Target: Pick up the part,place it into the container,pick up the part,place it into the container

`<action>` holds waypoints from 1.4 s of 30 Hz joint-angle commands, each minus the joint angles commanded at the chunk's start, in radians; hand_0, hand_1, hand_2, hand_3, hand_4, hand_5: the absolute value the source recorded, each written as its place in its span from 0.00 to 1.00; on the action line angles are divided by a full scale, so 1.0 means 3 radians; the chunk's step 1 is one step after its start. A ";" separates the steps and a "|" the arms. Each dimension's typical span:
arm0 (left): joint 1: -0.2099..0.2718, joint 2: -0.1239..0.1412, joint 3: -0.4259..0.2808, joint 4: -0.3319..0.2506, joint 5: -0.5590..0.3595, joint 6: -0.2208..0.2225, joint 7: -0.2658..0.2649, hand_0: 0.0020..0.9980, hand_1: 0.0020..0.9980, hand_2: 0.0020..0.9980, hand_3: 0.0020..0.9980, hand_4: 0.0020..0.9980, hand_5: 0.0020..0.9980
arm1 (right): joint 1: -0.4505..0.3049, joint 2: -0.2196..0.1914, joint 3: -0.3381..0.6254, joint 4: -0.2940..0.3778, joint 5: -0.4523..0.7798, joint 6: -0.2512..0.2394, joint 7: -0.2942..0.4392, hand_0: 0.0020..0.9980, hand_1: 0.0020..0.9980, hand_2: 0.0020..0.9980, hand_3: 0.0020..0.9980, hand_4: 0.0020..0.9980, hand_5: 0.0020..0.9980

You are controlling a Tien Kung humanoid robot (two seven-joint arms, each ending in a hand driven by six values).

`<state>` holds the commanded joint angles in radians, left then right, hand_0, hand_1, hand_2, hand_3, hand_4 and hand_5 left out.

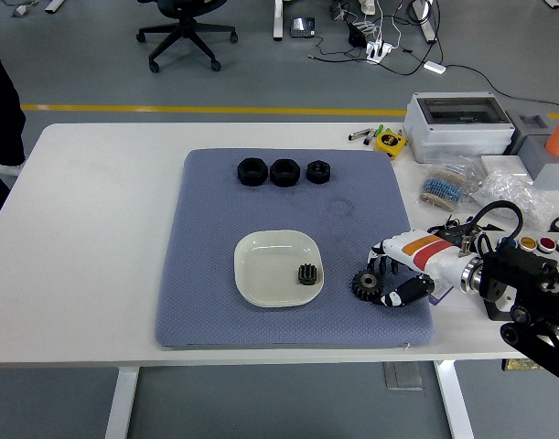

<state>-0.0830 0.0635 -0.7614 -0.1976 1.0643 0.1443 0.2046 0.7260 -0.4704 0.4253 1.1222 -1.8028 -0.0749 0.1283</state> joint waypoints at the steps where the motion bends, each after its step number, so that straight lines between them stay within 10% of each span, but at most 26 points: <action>1: -0.0001 0.0001 -0.0002 0.0000 0.0005 -0.0002 0.0001 0.71 0.69 0.64 0.58 0.63 0.63 | 0.0000 -0.0003 0.0008 0.0001 0.0018 0.0003 0.0001 0.24 0.40 0.48 0.48 0.59 0.15; 23: 0.0002 0.0008 0.0008 -0.0003 -0.0008 -0.0009 -0.0001 0.71 0.69 0.64 0.59 0.63 0.63 | 0.0019 0.0045 0.0241 0.0215 0.0189 0.0003 -0.0004 0.20 0.37 0.46 0.47 0.62 0.15; 42: 0.0016 0.0017 -0.0033 -0.0008 0.0046 -0.0018 0.0019 0.71 0.69 0.64 0.58 0.63 0.63 | 0.0366 0.0736 0.0042 0.0140 0.0384 -0.0055 -0.0062 0.20 0.38 0.46 0.48 0.63 0.16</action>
<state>-0.0781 0.0687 -0.7711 -0.1999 1.0782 0.1389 0.2103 0.8357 -0.2495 0.4380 1.1644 -1.6877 -0.0913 0.1095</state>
